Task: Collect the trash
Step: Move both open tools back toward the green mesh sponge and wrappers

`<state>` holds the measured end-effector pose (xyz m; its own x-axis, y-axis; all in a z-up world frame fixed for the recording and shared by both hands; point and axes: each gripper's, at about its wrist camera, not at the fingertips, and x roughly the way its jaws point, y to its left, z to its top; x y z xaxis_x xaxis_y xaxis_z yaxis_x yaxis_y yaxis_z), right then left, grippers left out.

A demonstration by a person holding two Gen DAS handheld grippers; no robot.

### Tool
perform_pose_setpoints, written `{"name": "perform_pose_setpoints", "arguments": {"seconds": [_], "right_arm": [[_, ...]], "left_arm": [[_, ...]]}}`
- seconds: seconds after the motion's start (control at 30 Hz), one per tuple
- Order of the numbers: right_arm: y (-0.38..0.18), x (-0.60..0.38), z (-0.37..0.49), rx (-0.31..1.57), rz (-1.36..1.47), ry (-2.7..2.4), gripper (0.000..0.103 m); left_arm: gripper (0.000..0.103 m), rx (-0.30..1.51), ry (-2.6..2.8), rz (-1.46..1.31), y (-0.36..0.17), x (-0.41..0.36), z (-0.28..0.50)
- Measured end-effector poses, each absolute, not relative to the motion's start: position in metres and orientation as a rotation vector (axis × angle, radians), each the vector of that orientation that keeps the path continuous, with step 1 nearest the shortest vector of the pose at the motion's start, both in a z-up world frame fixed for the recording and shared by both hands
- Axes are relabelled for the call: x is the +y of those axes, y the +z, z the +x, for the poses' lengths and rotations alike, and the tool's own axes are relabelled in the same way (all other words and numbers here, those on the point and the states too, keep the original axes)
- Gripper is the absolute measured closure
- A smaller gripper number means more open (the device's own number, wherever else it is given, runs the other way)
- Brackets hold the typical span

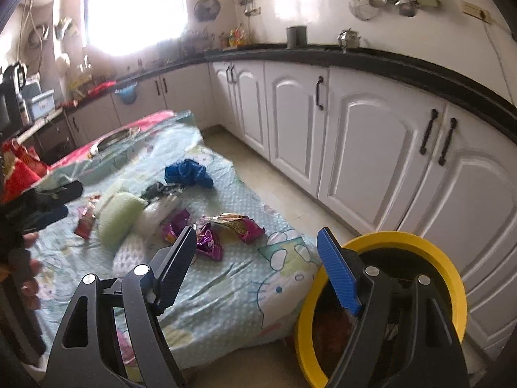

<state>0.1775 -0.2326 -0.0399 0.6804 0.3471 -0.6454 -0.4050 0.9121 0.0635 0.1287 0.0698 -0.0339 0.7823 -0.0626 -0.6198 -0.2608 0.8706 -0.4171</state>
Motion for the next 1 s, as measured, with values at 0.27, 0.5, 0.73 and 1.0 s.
{"name": "perform_pose_setpoints", "arguments": {"seconds": [0.27,0.5,0.73,1.0], "right_arm": [[-0.074,-0.207,0.222,0.815,-0.232,0.469,0.037],[-0.09,-0.188,0.24,0.843,-0.341,0.525,0.045],[-0.101,-0.174,0.244,0.86,-0.399,0.585,0.071],[-0.101,-0.177,0.232,0.864,-0.348,0.616,0.08]], "left_arm": [[0.011,0.717,0.077,-0.621,-0.047,0.073,0.141],[0.011,0.757,0.097,-0.686,-0.057,0.073,0.163],[0.011,0.803,0.141,-0.754,-0.071,0.082,0.182],[0.011,0.827,0.164,-0.814,-0.086,0.087,0.188]]}}
